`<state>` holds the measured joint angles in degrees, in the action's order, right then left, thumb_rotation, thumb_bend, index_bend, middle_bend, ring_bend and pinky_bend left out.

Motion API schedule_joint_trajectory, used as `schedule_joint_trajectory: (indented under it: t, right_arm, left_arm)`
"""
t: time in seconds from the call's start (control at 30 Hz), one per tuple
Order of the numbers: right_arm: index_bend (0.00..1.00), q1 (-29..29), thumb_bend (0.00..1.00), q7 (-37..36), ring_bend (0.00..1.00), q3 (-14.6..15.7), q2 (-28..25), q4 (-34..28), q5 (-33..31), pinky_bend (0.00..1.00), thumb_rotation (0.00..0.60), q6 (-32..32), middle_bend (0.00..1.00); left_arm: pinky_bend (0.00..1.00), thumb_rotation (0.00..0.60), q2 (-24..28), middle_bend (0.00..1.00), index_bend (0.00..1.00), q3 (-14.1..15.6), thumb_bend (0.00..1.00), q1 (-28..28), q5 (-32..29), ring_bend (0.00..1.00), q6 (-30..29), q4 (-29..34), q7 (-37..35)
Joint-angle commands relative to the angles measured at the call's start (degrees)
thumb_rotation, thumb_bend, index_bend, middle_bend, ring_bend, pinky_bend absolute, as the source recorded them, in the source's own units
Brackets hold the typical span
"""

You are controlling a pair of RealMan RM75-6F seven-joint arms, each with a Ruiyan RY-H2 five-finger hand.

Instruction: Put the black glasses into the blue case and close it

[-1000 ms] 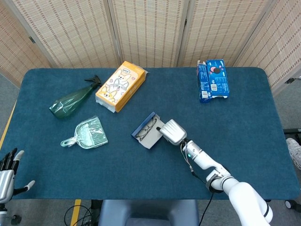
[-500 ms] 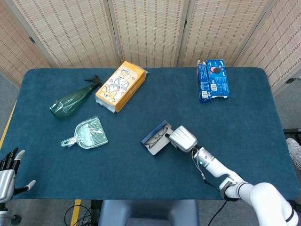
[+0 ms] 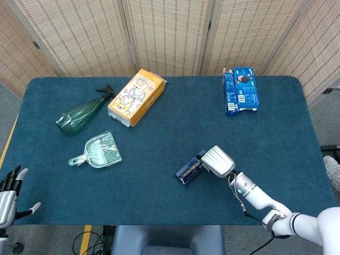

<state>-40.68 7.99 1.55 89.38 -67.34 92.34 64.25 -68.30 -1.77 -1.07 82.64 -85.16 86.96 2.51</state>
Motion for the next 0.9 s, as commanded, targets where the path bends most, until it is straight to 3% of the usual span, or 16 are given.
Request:
schedule_joint_trajectory:
  t: [0.03, 0.53, 0.6, 0.73, 0.83, 0.9]
  right_arm:
    - [0.66, -1.45, 0.56, 0.84, 1.00, -1.70, 1.45, 0.57, -0.93, 1.00, 0.600, -1.87, 1.00]
    - [0.65, -7.59, 0.56, 2.00, 1.00, -5.63, 9.82, 8.56, -2.47, 1.00, 0.600, -8.92, 1.00]
    - [0.59, -8.34, 0.56, 2.08, 1.00, -5.86, 11.05, 9.97, -2.66, 1.00, 0.600, -9.85, 1.00]
    - [0.35, -9.81, 0.56, 2.74, 1.00, -6.39, 13.07, 12.21, -3.42, 1.00, 0.600, -12.10, 0.99]
    - [0.13, -10.46, 0.48, 4.76, 1.00, -7.11, 14.34, 13.42, -3.97, 1.00, 0.600, -12.32, 0.97]
    - [0.09, -10.60, 0.43, 5.36, 1.00, -7.70, 14.81, 13.61, -4.60, 1.00, 0.600, -12.23, 0.97]
  left_arm:
    - [0.17, 0.600, 0.03, 0.00, 0.00, 0.06, 0.17, 0.08, -0.11, 0.00, 0.04, -0.10, -0.19]
    - [0.17, 0.600, 0.25, 0.00, 0.00, 0.62, 0.17, 0.38, -0.25, 0.00, 0.56, 0.10, -0.64]
    - [0.17, 0.600, 0.29, 0.00, 0.00, 0.65, 0.17, 0.41, -0.28, 0.00, 0.57, 0.18, -0.63]
    - [0.17, 0.600, 0.28, 0.00, 0.00, 0.78, 0.17, 0.42, -0.36, 0.00, 0.82, 0.36, -0.54]
    - [0.17, 0.600, 0.42, 0.00, 0.00, 0.82, 0.17, 0.48, -0.62, 0.00, 0.97, 0.60, -0.15]
    - [0.17, 0.600, 0.54, 0.00, 0.00, 0.77, 0.17, 0.56, -0.86, 0.00, 0.98, 0.74, -0.15]
